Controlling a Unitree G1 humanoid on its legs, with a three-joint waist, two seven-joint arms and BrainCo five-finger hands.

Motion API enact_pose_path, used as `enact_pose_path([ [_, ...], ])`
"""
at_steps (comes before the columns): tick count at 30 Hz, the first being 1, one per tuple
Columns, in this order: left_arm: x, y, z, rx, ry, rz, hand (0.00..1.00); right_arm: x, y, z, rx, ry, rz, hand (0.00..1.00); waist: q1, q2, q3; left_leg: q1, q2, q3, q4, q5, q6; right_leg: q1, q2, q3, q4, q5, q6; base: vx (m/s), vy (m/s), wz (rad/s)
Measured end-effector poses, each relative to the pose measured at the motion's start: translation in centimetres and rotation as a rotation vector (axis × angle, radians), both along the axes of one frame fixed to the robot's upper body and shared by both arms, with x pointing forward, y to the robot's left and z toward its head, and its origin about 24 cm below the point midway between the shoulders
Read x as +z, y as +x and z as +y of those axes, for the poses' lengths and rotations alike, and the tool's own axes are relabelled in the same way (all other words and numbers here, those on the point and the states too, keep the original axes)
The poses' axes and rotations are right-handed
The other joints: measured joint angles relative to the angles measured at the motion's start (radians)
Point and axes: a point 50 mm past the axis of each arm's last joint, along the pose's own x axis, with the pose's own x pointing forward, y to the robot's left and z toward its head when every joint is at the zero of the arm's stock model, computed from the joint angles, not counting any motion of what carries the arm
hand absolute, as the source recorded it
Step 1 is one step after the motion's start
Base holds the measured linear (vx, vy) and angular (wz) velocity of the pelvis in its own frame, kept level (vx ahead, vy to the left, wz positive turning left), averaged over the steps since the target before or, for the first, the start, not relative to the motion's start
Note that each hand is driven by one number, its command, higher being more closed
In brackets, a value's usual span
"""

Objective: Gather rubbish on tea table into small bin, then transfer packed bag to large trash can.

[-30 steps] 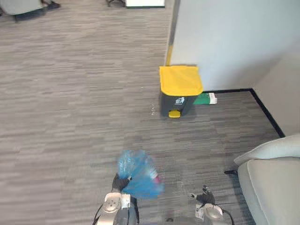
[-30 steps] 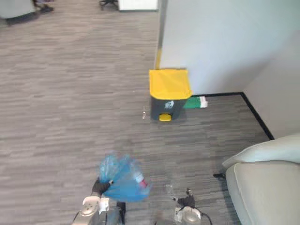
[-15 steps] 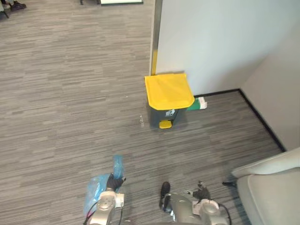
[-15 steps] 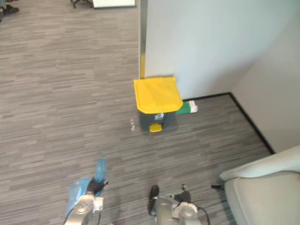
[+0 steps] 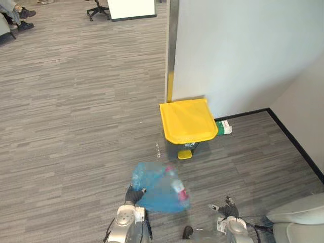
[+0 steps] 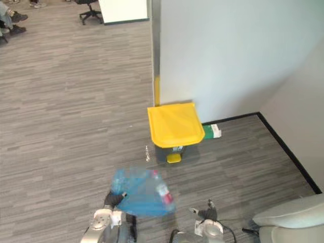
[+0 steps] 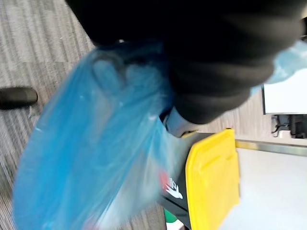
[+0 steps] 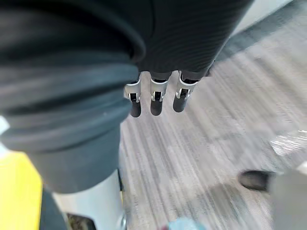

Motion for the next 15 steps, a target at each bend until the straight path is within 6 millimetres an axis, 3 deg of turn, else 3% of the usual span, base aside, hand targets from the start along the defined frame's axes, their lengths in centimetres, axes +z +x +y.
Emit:
enact_pose_path([
  [2, -0.3, -0.5, -0.1, 0.004, -0.005, 0.016, 1.0, -0.1, -0.3, 0.0, 0.0, 0.003, 0.006, 0.0, 0.004, 0.005, 0.007, 0.051, -0.025, 0.036, 0.026, -0.091, 0.015, -0.028, -0.047, 0.038, 0.152, -0.027, 0.058, 0.21, 0.246, -0.57],
  [3, -0.6, -1.4, -0.4, 0.0, -0.01, 0.04, 1.0, -0.1, -0.3, 0.2, 0.002, 0.008, 0.003, 0.0, 0.005, 0.016, 0.011, 0.112, -0.032, 0.07, 0.026, -0.128, 0.02, -0.12, -0.074, 0.079, 0.419, -0.017, 0.061, 0.11, 0.163, -0.71],
  [4, -0.7, -1.6, -0.5, -0.007, -0.011, 0.045, 1.0, 0.0, -0.3, 0.3, 0.004, 0.011, -0.003, 0.0, 0.005, 0.015, 0.011, 0.128, -0.038, 0.074, 0.026, -0.137, 0.023, -0.164, -0.085, 0.091, 0.515, 0.001, 0.053, 0.16, 0.179, -0.41],
  [5, -0.8, -1.8, -0.4, -0.02, -0.001, 0.056, 1.0, 0.2, -0.1, 0.3, 0.013, 0.01, -0.02, 0.0, -0.009, 0.012, 0.014, 0.175, -0.052, 0.076, 0.036, -0.168, 0.029, -0.274, -0.112, 0.107, 0.745, 0.049, 0.032, 0.19, 0.107, -0.03],
  [7, -0.5, -1.5, -0.1, -0.009, 0.008, 0.045, 1.0, 0.5, 0.3, 0.5, 0.017, 0.015, -0.04, 0.0, -0.023, -0.007, 0.024, 0.229, -0.048, 0.075, 0.053, -0.212, 0.034, -0.375, -0.106, 0.075, 0.861, 0.024, 0.01, 0.27, 0.085, -0.04],
  [9, -0.1, -1.1, 0.0, -0.01, 0.011, 0.022, 1.0, 0.7, 0.7, 0.6, 0.016, 0.017, -0.062, 0.0, -0.028, -0.007, 0.026, 0.246, -0.029, 0.077, 0.078, -0.249, 0.032, -0.432, -0.089, -0.003, 0.783, 0.003, -0.015, 0.33, 0.003, -0.05],
  [11, 0.3, -0.4, 0.0, -0.012, 0.008, 0.0, 1.0, 0.9, 0.9, 0.6, 0.012, 0.018, -0.076, 0.0, -0.036, -0.006, 0.027, 0.284, -0.017, 0.074, 0.08, -0.281, 0.022, -0.457, -0.062, -0.083, 0.561, 0.014, -0.016, 0.44, -0.047, 0.13],
  [13, 1.0, 1.1, -0.1, -0.023, 0.01, -0.043, 1.0, 0.9, 1.1, 0.5, 0.002, 0.018, -0.078, 0.0, -0.036, 0.002, 0.035, 0.294, 0.01, 0.051, 0.128, -0.325, -0.004, -0.456, -0.008, -0.102, 0.257, 0.109, -0.014, 0.46, -0.113, 0.41],
  [15, 2.1, 3.0, -0.4, -0.038, 0.013, -0.104, 1.0, 1.0, 1.3, 0.2, -0.013, 0.016, -0.085, 0.0, -0.043, -0.006, 0.074, 0.311, 0.032, -0.019, 0.229, -0.411, -0.037, -0.431, 0.012, -0.063, 0.0, 0.23, 0.017, 0.53, -0.218, 0.81],
])
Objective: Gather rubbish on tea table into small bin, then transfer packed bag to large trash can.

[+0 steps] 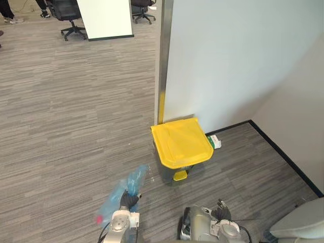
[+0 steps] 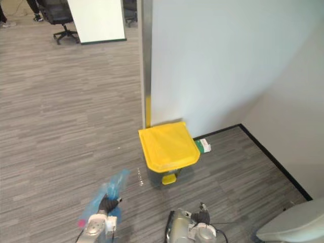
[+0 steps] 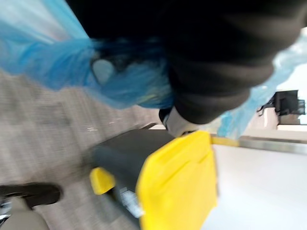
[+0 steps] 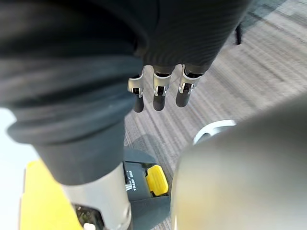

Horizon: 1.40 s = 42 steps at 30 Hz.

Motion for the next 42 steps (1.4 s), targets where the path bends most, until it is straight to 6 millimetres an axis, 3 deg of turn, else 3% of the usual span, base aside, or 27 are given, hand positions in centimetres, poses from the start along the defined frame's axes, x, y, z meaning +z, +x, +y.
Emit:
enact_pose_path([
  [1, 0.2, 0.4, 0.0, -0.003, 0.001, -0.012, 1.0, 0.1, 0.1, -0.1, -0.008, 0.0, -0.005, 0.0, -0.002, -0.014, 0.014, 0.014, 0.007, -0.03, 0.042, -0.041, -0.022, 0.022, 0.003, 0.02, -0.024, 0.02, -0.011, 0.58, -0.275, 0.72],
  [2, 0.5, 0.8, -0.5, 0.005, -0.006, -0.023, 1.0, 0.6, 1.3, -1.2, -0.02, -0.023, -0.034, 0.0, 0.012, 0.057, 0.063, 0.032, 0.066, -0.108, 0.103, -0.074, -0.017, 0.036, 0.047, -0.004, 0.094, -0.004, -0.016, 0.44, -0.202, 0.49],
  [3, 0.6, 0.9, -0.5, 0.006, -0.006, -0.029, 1.0, 0.7, 1.2, -1.4, -0.033, -0.023, -0.039, 0.0, 0.012, 0.054, 0.067, 0.022, 0.061, -0.132, 0.107, -0.055, -0.01, 0.02, 0.043, 0.006, 0.159, -0.044, -0.016, 0.43, -0.268, 0.58],
  [5, 0.5, 0.8, -0.5, 0.006, -0.006, -0.028, 1.0, 0.2, -1.0, -2.9, -0.111, -0.034, -0.005, 0.0, -0.004, 0.034, 0.05, 0.032, 0.071, -0.244, 0.15, -0.023, -0.006, -0.035, 0.032, 0.047, 0.453, -0.246, -0.022, 0.27, -0.33, 1.03],
  [7, 0.6, 0.9, -0.5, 0.009, -0.008, -0.037, 1.0, -0.2, -2.2, -3.2, -0.119, -0.036, 0.038, 0.0, 0.006, 0.017, 0.038, 0.031, 0.089, -0.266, 0.162, -0.025, -0.007, -0.054, 0.021, 0.026, 0.536, -0.32, -0.04, 0.24, -0.273, 0.62],
  [8, 0.8, 1.2, -0.4, 0.007, -0.004, -0.047, 1.0, -0.3, -2.3, -3.4, -0.143, -0.02, 0.047, 0.0, 0.008, 0.027, 0.04, 0.0, 0.125, -0.276, 0.177, -0.027, -0.01, -0.069, 0.028, -0.014, 0.551, -0.35, -0.049, 0.24, -0.286, 0.38],
  [10, 1.2, 1.9, -0.3, -0.002, 0.007, -0.063, 1.0, -0.2, -1.9, -3.5, -0.163, -0.007, 0.035, 0.0, 0.004, 0.044, 0.051, -0.057, 0.186, -0.276, 0.154, -0.014, -0.032, -0.103, 0.057, -0.074, 0.534, -0.356, -0.053, 0.14, -0.239, 0.37],
  [12, 1.1, 1.9, -0.4, -0.01, 0.008, -0.059, 1.0, -0.2, -1.9, -3.4, -0.177, 0.007, 0.039, 0.0, 0.002, 0.043, 0.051, -0.053, 0.216, -0.28, 0.084, 0.026, -0.05, -0.103, 0.076, -0.105, 0.506, -0.359, -0.059, 0.11, -0.253, 0.3],
  [15, 1.2, 2.1, -1.0, -0.048, -0.001, -0.065, 1.0, -0.1, -1.2, -3.2, -0.195, 0.037, 0.011, 0.0, -0.004, 0.038, 0.049, -0.064, 0.221, -0.294, 0.013, 0.076, -0.055, -0.095, 0.079, -0.143, 0.432, -0.337, -0.072, 0.0, -0.202, 0.21],
  [17, 1.1, 2.0, -0.8, -0.048, 0.002, -0.06, 1.0, -0.1, -0.5, -2.8, -0.174, 0.044, 0.007, 0.0, -0.002, 0.028, 0.042, -0.104, 0.166, -0.291, 0.092, 0.053, -0.075, -0.094, 0.08, -0.146, 0.386, -0.306, -0.073, -0.18, -0.082, -0.14],
  [19, 0.9, 1.6, -0.1, -0.041, 0.015, -0.051, 1.0, 0.1, 0.3, -2.3, -0.138, 0.055, -0.014, 0.0, -0.016, 0.032, 0.011, -0.124, 0.189, -0.247, 0.006, 0.0, 0.011, -0.148, 0.104, -0.133, 0.38, -0.289, -0.068, -0.21, -0.086, 0.16],
  [20, 1.1, 1.9, 0.1, -0.044, 0.021, -0.059, 1.0, 0.2, 0.6, -2.1, -0.123, 0.061, -0.022, 0.0, -0.021, 0.041, 0.002, -0.123, 0.195, -0.251, -0.054, -0.048, 0.028, -0.177, 0.118, -0.129, 0.379, -0.285, -0.068, -0.2, -0.097, 0.23],
  [21, 1.5, 2.5, 0.8, -0.045, 0.045, -0.076, 1.0, 0.5, 1.9, -1.3, -0.088, 0.078, -0.043, 0.0, -0.014, 0.012, 0.013, -0.123, 0.189, -0.247, -0.112, -0.065, -0.045, -0.212, 0.125, -0.109, 0.376, -0.282, -0.069, -0.19, -0.091, -0.06],
  [23, 1.3, 2.1, 2.0, -0.028, 0.071, -0.063, 1.0, 1.4, 3.9, 0.4, 0.011, 0.095, -0.094, 0.0, 0.0, 0.004, 0.013, -0.124, 0.19, -0.272, -0.168, -0.059, -0.03, -0.228, 0.141, -0.098, 0.357, -0.253, -0.063, -0.13, -0.124, -0.06],
  [24, 1.3, 2.0, 2.0, -0.027, 0.071, -0.061, 1.0, 2.2, 5.5, 1.1, 0.062, 0.098, -0.136, 0.0, -0.001, 0.0, 0.01, -0.118, 0.181, -0.283, -0.189, -0.059, -0.031, -0.236, 0.144, -0.097, 0.354, -0.253, -0.087, -0.08, -0.134, 0.14],
  [26, 1.7, 2.2, 2.0, -0.03, 0.07, -0.083, 1.0, 4.6, 8.8, 2.3, 0.129, 0.11, -0.262, 0.0, 0.008, 0.009, 0.009, -0.151, 0.173, -0.308, -0.168, -0.059, -0.029, -0.242, 0.158, -0.114, 0.312, -0.258, -0.08, -0.03, -0.102, 0.01],
  [27, 2.1, 2.7, 1.7, -0.033, 0.063, -0.102, 1.0, 7.7, 12.2, 3.1, 0.179, 0.108, -0.401, 0.0, 0.016, 0.027, 0.014, -0.244, 0.162, -0.32, -0.091, -0.042, 0.012, -0.272, 0.143, -0.132, 0.344, -0.273, 0.02, -0.05, -0.076, -0.1],
  [28, 2.7, 3.2, 1.5, -0.032, 0.053, -0.133, 1.0, 9.4, 13.9, 3.6, 0.2, 0.111, -0.477, 0.0, 0.017, 0.016, 0.018, -0.24, 0.154, -0.321, -0.087, -0.039, -0.01, -0.33, 0.145, -0.025, 0.498, -0.225, -0.108, -0.02, -0.071, 0.26],
  [29, 2.7, 3.2, 1.6, -0.031, 0.055, -0.138, 1.0, 10.6, 14.9, 4.0, 0.201, 0.123, -0.529, 0.0, 0.008, -0.004, 0.018, -0.234, 0.137, -0.32, -0.091, -0.028, -0.065, -0.306, 0.134, 0.037, 0.48, -0.262, -0.115, 0.04, -0.078, 0.21],
  [31, 3.4, 3.4, 0.9, -0.022, 0.018, -0.182, 1.0, 14.6, 18.1, 4.1, 0.221, 0.109, -0.66, 0.0, 0.021, 0.013, 0.029, -0.258, 0.142, -0.325, -0.062, -0.007, -0.097, -0.287, 0.144, 0.007, 0.422, -0.237, -0.119, 0.08, -0.087, 0.31],
  [33, 4.0, 3.6, 0.7, -0.018, 0.003, -0.222, 1.0, 17.5, 20.1, 3.6, 0.211, 0.089, -0.74, 0.0, 0.023, 0.014, 0.033, -0.276, 0.13, -0.323, -0.055, -0.004, -0.102, -0.278, 0.147, -0.016, 0.387, -0.216, -0.133, 0.0, -0.042, 0.29],
  [37, 4.2, 3.4, 0.8, -0.002, -0.025, -0.24, 1.0, 22.1, 22.7, 0.8, 0.151, 0.029, -0.839, 0.0, 0.046, 0.02, 0.047, -0.289, 0.13, -0.322, -0.064, 0.016, -0.117, -0.257, 0.148, -0.021, 0.319, -0.168, -0.128, -0.09, 0.004, 0.06],
  [42, 4.1, 3.0, 0.8, -0.013, -0.023, -0.242, 1.0, 24.4, 23.3, -1.2, 0.116, -0.041, -0.89, 0.0, 0.048, 0.02, 0.058, -0.328, 0.124, -0.318, -0.065, 0.027, -0.129, -0.241, 0.145, -0.016, 0.23, -0.094, -0.105, -0.11, 0.062, -0.02],
])
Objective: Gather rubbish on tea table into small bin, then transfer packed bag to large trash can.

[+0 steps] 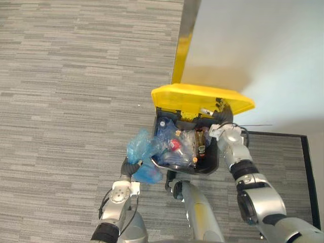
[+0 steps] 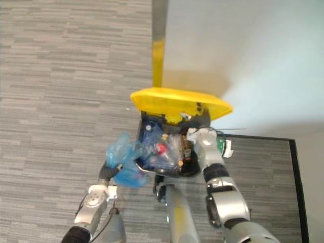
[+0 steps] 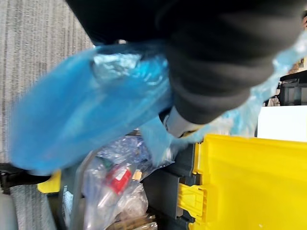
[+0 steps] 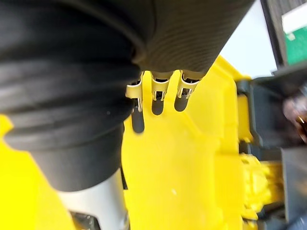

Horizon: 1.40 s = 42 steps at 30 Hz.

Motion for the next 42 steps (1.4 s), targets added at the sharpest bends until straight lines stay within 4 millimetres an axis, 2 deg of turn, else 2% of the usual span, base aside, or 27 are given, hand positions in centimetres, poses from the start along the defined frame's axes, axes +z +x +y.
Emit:
enact_pose_path([
  [3, 0.3, 0.1, 0.1, -0.005, 0.007, -0.015, 1.0, 1.1, 0.3, -0.5, -0.008, -0.018, -0.026, 0.0, 0.0, 0.003, 0.015, -0.002, -0.001, -0.003, -0.004, 0.003, -0.001, 0.007, 0.007, -0.005, -0.023, 0.013, -0.004, -0.02, 0.019, -0.01],
  [6, 0.6, 0.3, -0.1, -0.018, 0.011, -0.027, 1.0, 2.2, 0.7, -0.2, 0.005, -0.029, -0.045, 0.0, 0.0, 0.003, 0.02, 0.014, 0.002, -0.002, -0.024, 0.019, -0.02, 0.008, 0.015, -0.004, -0.029, 0.019, -0.013, 0.05, 0.003, -0.08],
  [13, 2.2, 1.1, -1.3, -0.064, -0.008, -0.097, 1.0, 2.6, 0.7, -0.5, 0.002, -0.054, -0.048, 0.0, -0.006, 0.005, 0.038, 0.03, -0.002, 0.001, -0.02, 0.023, -0.026, 0.03, 0.011, -0.003, -0.034, 0.02, -0.013, 0.0, 0.005, 0.0],
  [17, 3.5, 1.4, -1.5, -0.069, -0.035, -0.156, 1.0, 3.0, 0.9, -0.7, 0.0, -0.065, -0.052, 0.0, -0.006, 0.005, 0.038, 0.031, -0.002, -0.001, -0.02, 0.023, -0.027, 0.031, 0.01, -0.005, -0.035, 0.02, -0.012, 0.0, 0.0, 0.0],
  [20, 4.9, 1.7, -2.5, -0.101, -0.069, -0.218, 1.0, 3.1, 0.9, -0.7, 0.001, -0.069, -0.047, 0.0, -0.009, 0.007, 0.04, 0.033, -0.001, -0.005, -0.019, 0.026, -0.032, 0.041, 0.007, -0.01, -0.035, 0.02, -0.012, -0.01, 0.003, 0.05],
  [22, 6.2, 2.0, -3.4, -0.133, -0.102, -0.271, 1.0, 3.2, 0.9, -0.9, -0.003, -0.079, -0.048, 0.0, -0.014, 0.017, 0.052, 0.05, -0.003, -0.006, -0.019, 0.026, -0.031, 0.064, 0.001, -0.015, -0.035, 0.02, -0.012, -0.03, 0.02, 0.08],
  [29, 11.5, 1.7, -5.3, -0.224, -0.232, -0.5, 1.0, 4.5, 0.9, -2.1, -0.014, -0.127, -0.072, 0.0, -0.019, 0.021, 0.061, 0.052, -0.015, -0.009, -0.02, 0.028, -0.023, 0.063, -0.01, -0.013, -0.028, 0.02, -0.011, -0.03, 0.007, 0.02],
  [38, 17.9, 0.1, -9.1, -0.437, -0.401, -0.766, 1.0, 5.3, 1.3, -1.7, 0.034, -0.165, -0.071, 0.0, -0.033, 0.028, 0.065, 0.068, -0.025, -0.006, -0.037, 0.038, -0.021, 0.063, -0.019, -0.007, -0.029, 0.019, -0.011, -0.01, -0.001, 0.01],
  [42, 19.4, 0.2, -10.5, -0.491, -0.409, -0.827, 1.0, 5.4, 1.4, -1.3, 0.056, -0.189, -0.069, 0.0, -0.043, 0.028, 0.065, 0.069, -0.024, -0.006, -0.038, 0.039, -0.022, 0.063, -0.019, -0.008, -0.03, 0.02, -0.011, 0.0, 0.0, 0.0],
])
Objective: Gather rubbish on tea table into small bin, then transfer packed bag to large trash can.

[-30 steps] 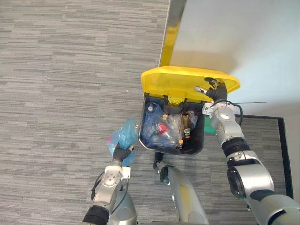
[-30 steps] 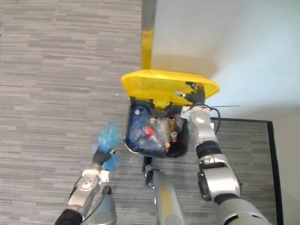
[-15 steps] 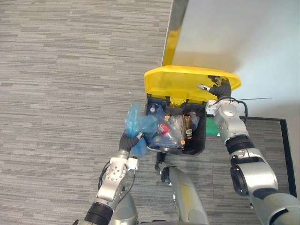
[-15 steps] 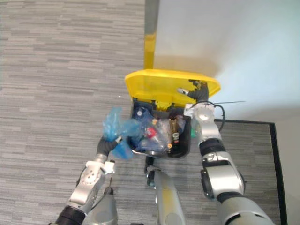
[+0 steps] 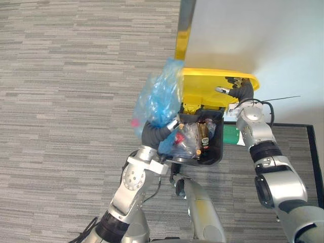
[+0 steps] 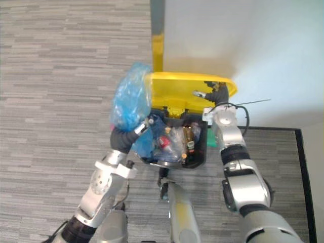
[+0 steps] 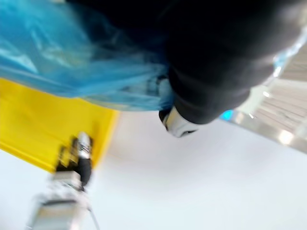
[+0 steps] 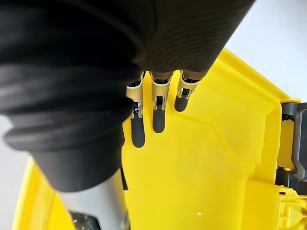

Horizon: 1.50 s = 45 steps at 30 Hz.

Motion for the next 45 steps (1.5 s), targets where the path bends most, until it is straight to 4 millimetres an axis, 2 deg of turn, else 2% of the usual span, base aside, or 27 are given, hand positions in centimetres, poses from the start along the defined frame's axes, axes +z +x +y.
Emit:
enact_pose_path([
  [6, 0.9, 0.2, -1.3, -0.027, 0.027, -0.048, 1.0, 0.7, 0.5, 0.3, 0.006, -0.026, 0.011, 0.0, -0.009, 0.002, -0.001, 0.016, -0.009, 0.008, -0.027, 0.012, 0.0, -0.001, 0.0, 0.012, -0.004, 0.001, 0.001, 0.0, 0.004, -0.04],
  [15, -0.5, 3.5, -2.6, 0.024, 0.17, 0.019, 1.0, 1.7, 0.8, 0.6, 0.02, -0.079, -0.003, 0.0, -0.019, 0.002, -0.001, 0.012, -0.015, 0.03, -0.04, 0.023, -0.003, -0.013, 0.0, 0.028, -0.02, 0.013, 0.002, 0.0, 0.012, -0.04],
  [22, -1.0, 5.5, -2.0, 0.122, 0.245, 0.056, 1.0, 2.8, 1.0, 1.0, 0.024, -0.082, -0.027, 0.0, -0.028, 0.002, -0.001, -0.01, -0.024, 0.031, -0.033, 0.025, -0.001, -0.027, -0.001, 0.033, -0.035, 0.03, -0.003, 0.0, 0.005, -0.02],
  [24, -1.4, 6.7, -1.8, 0.153, 0.297, 0.077, 1.0, 3.2, 1.1, 1.1, 0.023, -0.082, -0.037, 0.0, -0.033, 0.002, -0.001, -0.022, -0.03, 0.034, -0.032, 0.026, 0.0, -0.036, -0.005, 0.038, -0.04, 0.037, 0.0, 0.0, 0.0, 0.0],
  [31, -3.9, 9.4, -1.3, 0.231, 0.48, 0.184, 1.0, 4.3, 1.4, 2.1, 0.039, -0.107, -0.062, 0.0, -0.053, 0.004, 0.002, -0.038, -0.031, 0.056, -0.033, 0.028, 0.002, -0.051, -0.005, 0.05, -0.056, 0.051, 0.006, 0.0, 0.002, -0.04],
  [35, -4.1, 10.2, -1.2, 0.247, 0.521, 0.194, 1.0, 5.7, 1.6, 3.0, 0.054, -0.13, -0.095, 0.0, -0.063, 0.006, 0.022, -0.042, -0.031, 0.06, -0.033, 0.028, 0.002, -0.06, -0.002, 0.055, -0.059, 0.054, 0.007, 0.02, -0.006, -0.05],
  [40, -2.9, 11.0, -1.6, 0.254, 0.541, 0.161, 1.0, 7.7, 1.7, 3.8, 0.074, -0.139, -0.15, 0.0, -0.073, 0.007, 0.056, -0.055, -0.029, 0.068, -0.032, 0.028, 0.002, -0.074, 0.001, 0.06, -0.062, 0.058, 0.007, 0.02, -0.011, -0.04],
  [43, -3.5, 11.3, -1.5, 0.264, 0.57, 0.184, 1.0, 8.3, 1.8, 4.4, 0.09, -0.16, -0.163, 0.0, -0.077, 0.007, 0.062, -0.055, -0.027, 0.068, -0.032, 0.026, -0.001, -0.076, 0.005, 0.06, -0.065, 0.058, 0.007, 0.01, -0.004, -0.01],
  [45, -4.7, 11.6, -1.0, 0.28, 0.61, 0.226, 1.0, 8.4, 1.8, 4.7, 0.098, -0.171, -0.166, 0.0, -0.082, 0.006, 0.065, -0.056, -0.026, 0.065, -0.032, 0.025, -0.001, -0.076, 0.006, 0.06, -0.065, 0.058, 0.007, 0.02, -0.004, 0.0],
])
